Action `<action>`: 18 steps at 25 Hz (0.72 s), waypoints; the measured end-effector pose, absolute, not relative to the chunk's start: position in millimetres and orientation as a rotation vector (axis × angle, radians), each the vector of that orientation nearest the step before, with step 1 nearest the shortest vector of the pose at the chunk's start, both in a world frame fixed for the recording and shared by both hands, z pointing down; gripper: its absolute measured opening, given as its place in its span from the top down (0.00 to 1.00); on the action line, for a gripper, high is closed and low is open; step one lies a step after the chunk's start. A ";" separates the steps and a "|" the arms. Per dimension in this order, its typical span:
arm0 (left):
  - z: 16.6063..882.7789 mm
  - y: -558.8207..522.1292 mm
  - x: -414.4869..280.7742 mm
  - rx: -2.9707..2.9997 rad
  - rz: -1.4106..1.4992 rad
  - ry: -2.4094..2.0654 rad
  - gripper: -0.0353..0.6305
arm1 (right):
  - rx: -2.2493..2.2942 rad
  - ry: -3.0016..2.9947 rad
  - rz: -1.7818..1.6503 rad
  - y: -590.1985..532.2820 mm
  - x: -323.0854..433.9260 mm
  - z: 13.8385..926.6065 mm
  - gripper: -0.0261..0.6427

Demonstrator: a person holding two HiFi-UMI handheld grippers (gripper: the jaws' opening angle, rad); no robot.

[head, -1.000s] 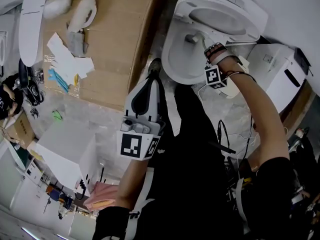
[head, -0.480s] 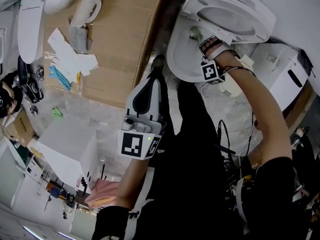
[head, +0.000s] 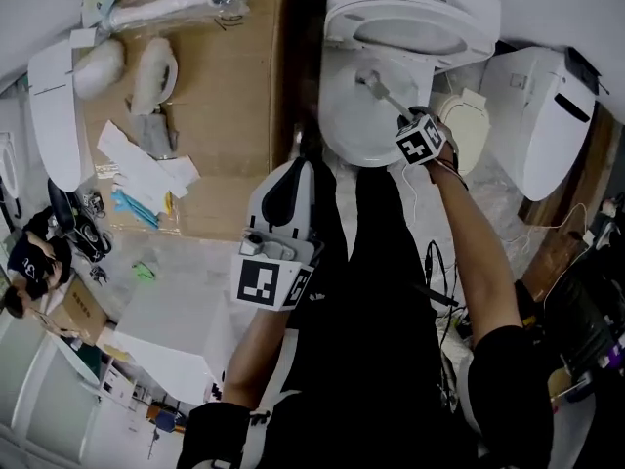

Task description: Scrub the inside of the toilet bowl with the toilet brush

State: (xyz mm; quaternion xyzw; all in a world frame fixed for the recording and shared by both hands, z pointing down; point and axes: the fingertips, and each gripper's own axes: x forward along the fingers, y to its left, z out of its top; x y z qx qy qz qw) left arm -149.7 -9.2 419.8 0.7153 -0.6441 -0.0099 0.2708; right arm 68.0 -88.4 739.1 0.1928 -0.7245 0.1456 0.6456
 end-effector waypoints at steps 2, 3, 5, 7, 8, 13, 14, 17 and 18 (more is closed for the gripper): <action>420.1 -18.3 -147.1 1.978 -0.004 -1.684 0.94 | 0.776 -1.640 0.719 -85.4 87.1 735.2 0.79; 420.0 -22.5 -145.8 2.003 0.007 -1.662 0.94 | 0.945 -1.608 0.911 -81.9 98.5 736.0 0.79; 420.7 -29.3 -143.4 2.045 0.024 -1.621 0.94 | 1.276 -1.496 1.298 -68.9 121.0 744.0 0.79; 423.6 -33.5 -140.8 2.072 0.039 -1.583 0.94 | 1.586 -1.335 1.654 -50.9 137.5 754.4 0.79; 425.6 -34.6 -139.2 2.083 0.047 -1.565 0.94 | 1.725 -1.247 1.802 -41.5 142.7 759.7 0.79; 437.5 -36.1 -132.1 2.122 0.088 -1.487 0.94 | 2.157 -0.908 2.243 -15.4 137.0 786.0 0.79; 440.2 -35.5 -131.5 2.128 0.095 -1.475 0.94 | 2.202 -0.875 2.301 -16.3 132.2 790.4 0.79; 448.8 -31.8 -133.4 2.136 0.116 -1.452 0.94 | 2.288 -0.796 2.451 -22.9 116.9 802.5 0.79; 452.0 -30.5 -134.4 2.136 0.123 -1.447 0.94 | 2.311 -0.774 2.489 -25.9 113.0 806.0 0.79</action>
